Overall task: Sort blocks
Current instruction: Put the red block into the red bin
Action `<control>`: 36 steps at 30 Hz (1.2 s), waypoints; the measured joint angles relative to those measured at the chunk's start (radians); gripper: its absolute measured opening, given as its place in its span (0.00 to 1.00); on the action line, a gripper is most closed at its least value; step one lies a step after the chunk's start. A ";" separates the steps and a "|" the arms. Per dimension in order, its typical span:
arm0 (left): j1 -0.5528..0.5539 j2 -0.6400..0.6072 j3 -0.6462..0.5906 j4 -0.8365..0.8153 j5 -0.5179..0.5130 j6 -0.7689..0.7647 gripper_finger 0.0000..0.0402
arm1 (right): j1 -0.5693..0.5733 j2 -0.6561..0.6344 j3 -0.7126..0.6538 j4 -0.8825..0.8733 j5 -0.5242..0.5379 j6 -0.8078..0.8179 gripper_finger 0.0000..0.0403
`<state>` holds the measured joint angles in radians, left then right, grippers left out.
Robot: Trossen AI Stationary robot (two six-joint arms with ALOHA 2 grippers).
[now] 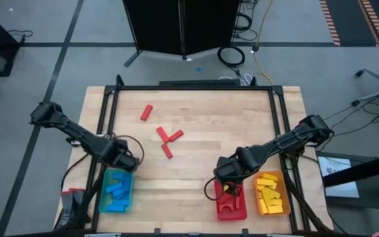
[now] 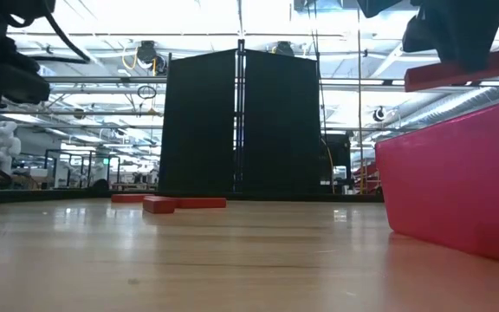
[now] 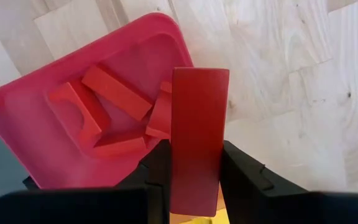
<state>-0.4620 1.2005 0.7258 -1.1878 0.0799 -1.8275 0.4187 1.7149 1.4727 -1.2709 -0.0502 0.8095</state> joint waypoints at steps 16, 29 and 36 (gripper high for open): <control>-0.088 0.134 -0.022 -0.016 -0.021 -0.132 0.00 | -0.010 -0.001 -0.046 0.047 -0.006 -0.098 0.20; -0.097 0.192 -0.137 0.112 -0.061 -0.254 0.00 | -0.008 -0.027 -0.047 0.003 -0.008 -0.065 0.20; -0.061 0.189 -0.111 0.204 -0.218 -0.277 0.00 | -0.017 -0.031 -0.047 -0.001 -0.005 -0.062 0.20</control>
<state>-0.5227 1.3891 0.6145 -0.9841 -0.1383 -2.1049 0.4016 1.6836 1.4254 -1.2724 -0.0551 0.7473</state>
